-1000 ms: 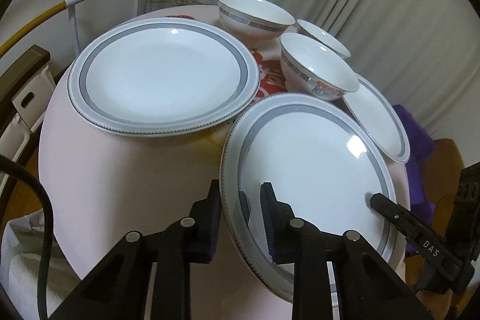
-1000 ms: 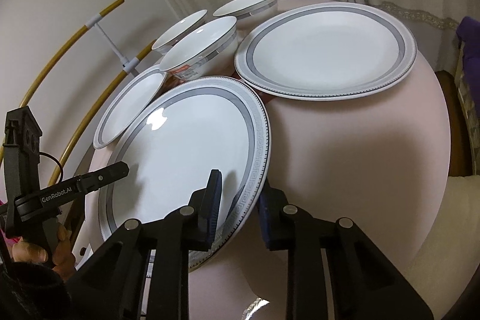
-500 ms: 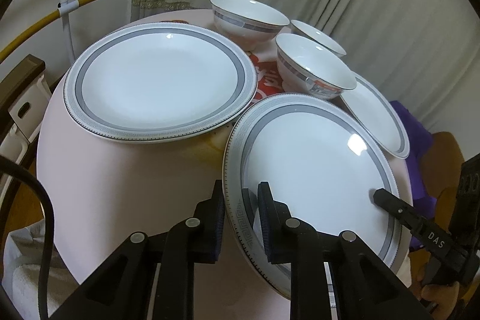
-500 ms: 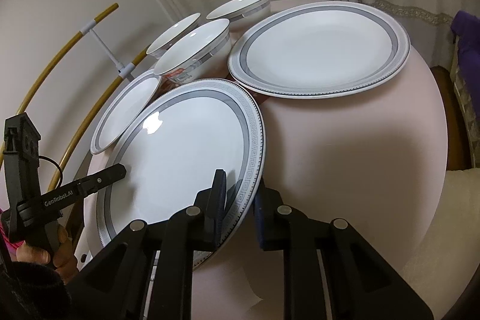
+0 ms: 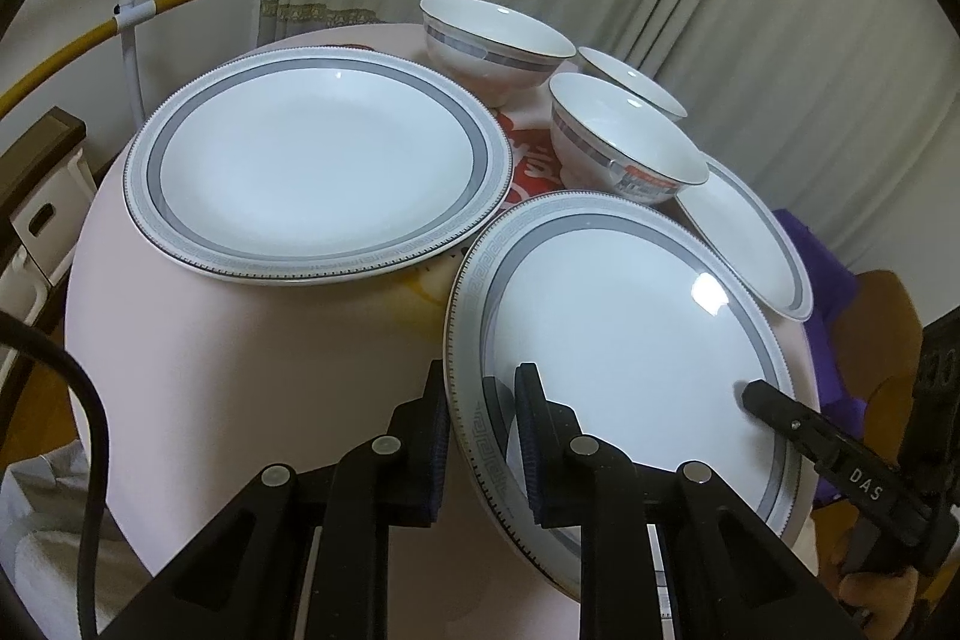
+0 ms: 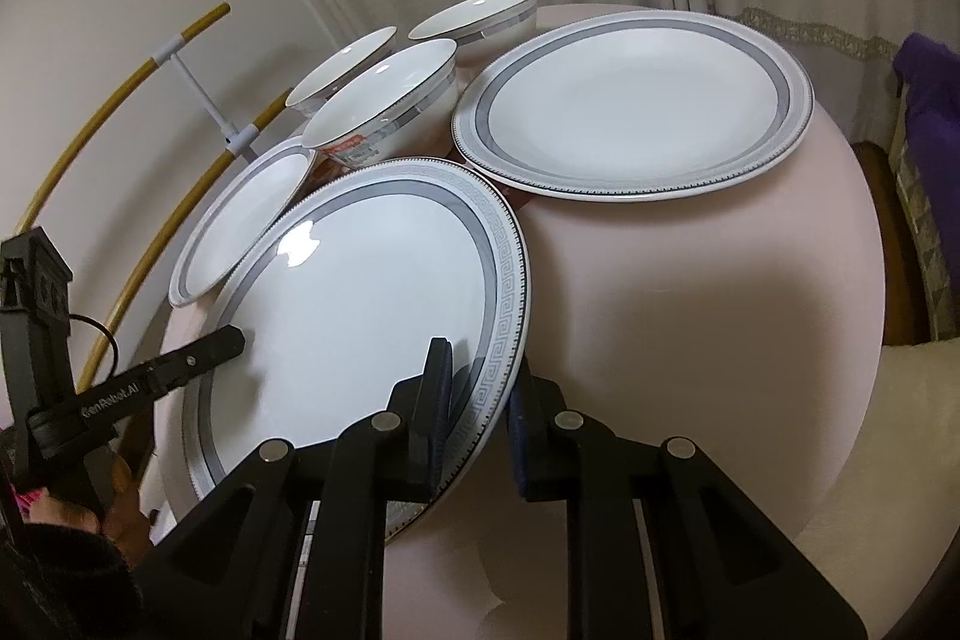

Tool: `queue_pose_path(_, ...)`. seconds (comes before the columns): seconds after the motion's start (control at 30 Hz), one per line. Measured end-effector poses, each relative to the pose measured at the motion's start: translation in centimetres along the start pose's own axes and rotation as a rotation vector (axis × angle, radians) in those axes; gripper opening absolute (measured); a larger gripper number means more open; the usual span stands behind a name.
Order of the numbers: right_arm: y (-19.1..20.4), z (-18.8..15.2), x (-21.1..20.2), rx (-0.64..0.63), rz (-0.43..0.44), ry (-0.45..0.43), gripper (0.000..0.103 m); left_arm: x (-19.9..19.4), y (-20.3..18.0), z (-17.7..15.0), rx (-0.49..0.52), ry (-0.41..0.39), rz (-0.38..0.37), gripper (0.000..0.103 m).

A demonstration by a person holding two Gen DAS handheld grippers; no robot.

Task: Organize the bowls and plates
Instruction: 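Lift the plate with both grippers and carry it toward another grey-rimmed plate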

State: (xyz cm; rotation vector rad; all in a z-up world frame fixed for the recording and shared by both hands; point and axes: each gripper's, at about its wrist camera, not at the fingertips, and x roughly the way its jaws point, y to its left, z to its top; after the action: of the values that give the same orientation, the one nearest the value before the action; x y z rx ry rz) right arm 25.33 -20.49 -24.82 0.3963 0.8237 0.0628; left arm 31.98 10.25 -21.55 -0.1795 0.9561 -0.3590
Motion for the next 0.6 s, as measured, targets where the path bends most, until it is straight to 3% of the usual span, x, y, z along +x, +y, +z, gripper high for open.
queue_pose_path(0.6, 1.1, 0.0, -2.0, -0.046, 0.013, -0.017, 0.018, -3.7, -0.6, -0.3, 0.028, -0.088, -0.013, 0.014)
